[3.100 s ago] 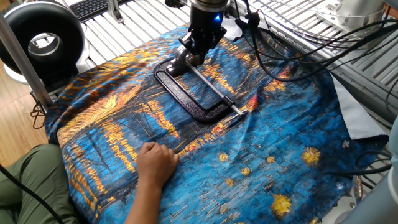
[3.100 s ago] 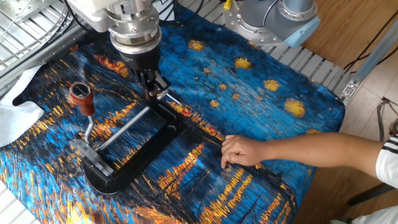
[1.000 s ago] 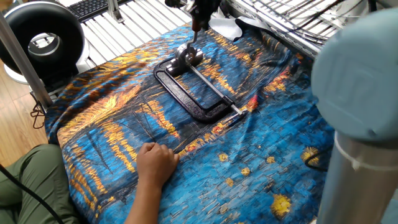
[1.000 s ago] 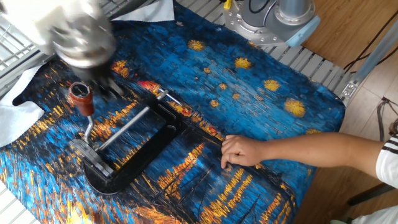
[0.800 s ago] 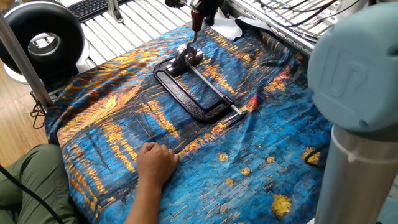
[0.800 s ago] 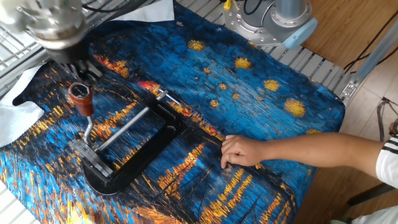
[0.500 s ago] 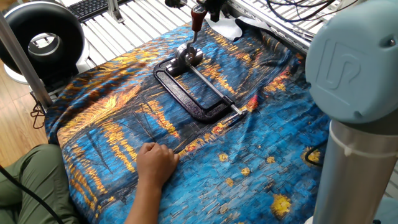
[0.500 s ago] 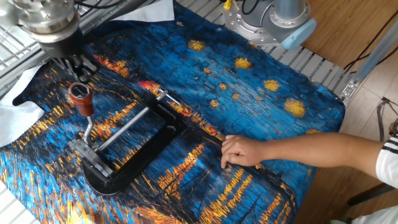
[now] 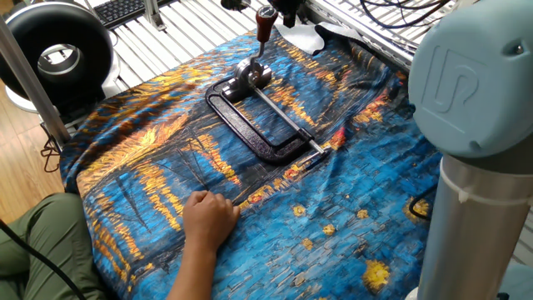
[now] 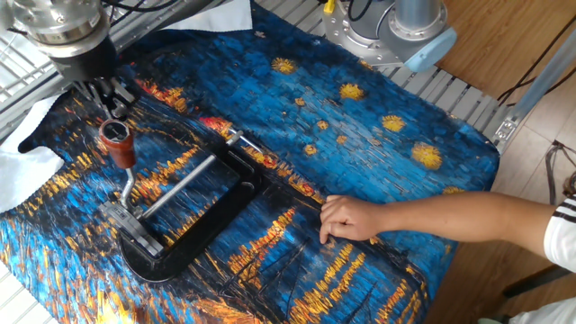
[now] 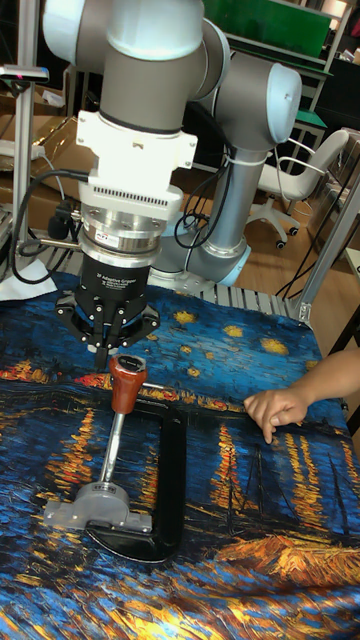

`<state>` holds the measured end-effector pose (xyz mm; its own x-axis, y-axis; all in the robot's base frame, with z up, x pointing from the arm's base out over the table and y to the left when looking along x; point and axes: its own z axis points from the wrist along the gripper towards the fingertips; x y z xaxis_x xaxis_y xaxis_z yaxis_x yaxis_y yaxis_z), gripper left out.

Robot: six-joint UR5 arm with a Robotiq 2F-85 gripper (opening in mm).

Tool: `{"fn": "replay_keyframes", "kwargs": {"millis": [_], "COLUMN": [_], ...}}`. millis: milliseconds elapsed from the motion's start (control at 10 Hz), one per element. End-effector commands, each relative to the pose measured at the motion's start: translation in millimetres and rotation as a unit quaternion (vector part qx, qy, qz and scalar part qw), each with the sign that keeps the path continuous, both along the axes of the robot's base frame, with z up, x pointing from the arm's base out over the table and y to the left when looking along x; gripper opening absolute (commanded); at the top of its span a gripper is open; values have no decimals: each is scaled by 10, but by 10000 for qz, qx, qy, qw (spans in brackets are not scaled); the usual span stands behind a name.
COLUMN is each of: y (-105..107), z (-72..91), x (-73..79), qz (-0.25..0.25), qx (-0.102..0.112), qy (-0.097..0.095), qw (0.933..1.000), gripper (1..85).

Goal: Push down the lever

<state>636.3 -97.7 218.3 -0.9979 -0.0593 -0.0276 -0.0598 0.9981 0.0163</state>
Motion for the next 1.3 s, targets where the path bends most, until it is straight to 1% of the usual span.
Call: {"fn": "replay_keyframes", "kwargs": {"millis": [0,100,200,300,500,800,900,1000,1100,1200], "y": [-116,-112,-152,-164,-214,-220,-201,-142,-34,15], "z": [17,16,17,17,-26,-109,-109,-94,-81,-63], "x": [89,77,73,76,263,461,498,500,482,462], "qz": [22,75,138,222,469,592,615,590,518,503], "qx": [-186,-180,-259,-286,-336,-374,-374,-294,-104,-33], "qy": [-177,-153,-144,-150,-174,-200,-184,-143,-100,-58], "qw": [9997,9997,9995,9992,9982,9973,9972,9977,9986,9987], "gripper": [10,10,10,10,10,10,10,10,10,10]}}
